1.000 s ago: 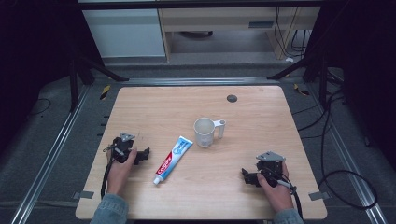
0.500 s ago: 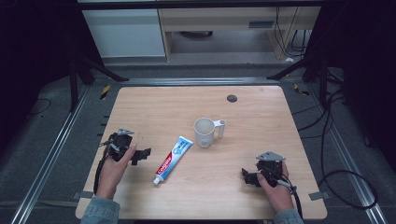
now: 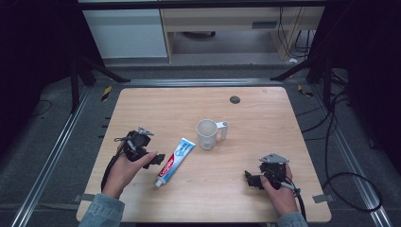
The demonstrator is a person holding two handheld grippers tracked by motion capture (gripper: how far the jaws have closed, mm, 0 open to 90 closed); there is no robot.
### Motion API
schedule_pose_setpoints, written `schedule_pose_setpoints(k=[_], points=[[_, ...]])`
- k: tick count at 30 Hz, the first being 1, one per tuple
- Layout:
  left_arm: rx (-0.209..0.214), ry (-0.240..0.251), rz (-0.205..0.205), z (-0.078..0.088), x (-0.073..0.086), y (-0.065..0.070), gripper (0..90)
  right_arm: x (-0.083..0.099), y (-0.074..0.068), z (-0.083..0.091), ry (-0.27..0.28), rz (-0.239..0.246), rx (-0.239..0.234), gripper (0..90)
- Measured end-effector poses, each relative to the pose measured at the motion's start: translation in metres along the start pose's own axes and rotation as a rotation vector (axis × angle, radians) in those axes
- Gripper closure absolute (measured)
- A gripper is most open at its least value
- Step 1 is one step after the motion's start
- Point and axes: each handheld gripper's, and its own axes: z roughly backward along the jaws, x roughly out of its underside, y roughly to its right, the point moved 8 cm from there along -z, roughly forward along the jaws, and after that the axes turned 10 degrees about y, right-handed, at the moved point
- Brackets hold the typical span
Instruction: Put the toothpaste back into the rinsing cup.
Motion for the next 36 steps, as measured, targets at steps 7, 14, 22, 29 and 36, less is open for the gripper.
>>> schedule_pose_setpoints(k=[7,14,22,29,36], points=[[0.012,-0.035,-0.05,-0.004,-0.012,0.012,7.1,0.0,0.0,0.0,-0.001,0.002,0.001,0.4],[0.028,-0.072,-0.091,-0.009,-0.02,0.02,6.8,0.0,0.0,0.0,0.0,0.0,0.0,0.4],[0.041,-0.11,-0.129,-0.025,-0.019,0.032,7.0,0.0,0.0,0.0,0.0,0.0,0.0,0.3],[0.056,-0.138,-0.138,-0.034,-0.023,0.042,6.8,0.0,0.0,0.0,0.0,0.002,0.001,0.4],[0.067,-0.172,-0.143,-0.036,-0.032,0.042,7.9,0.0,0.0,0.0,0.0,0.002,0.001,0.4]])
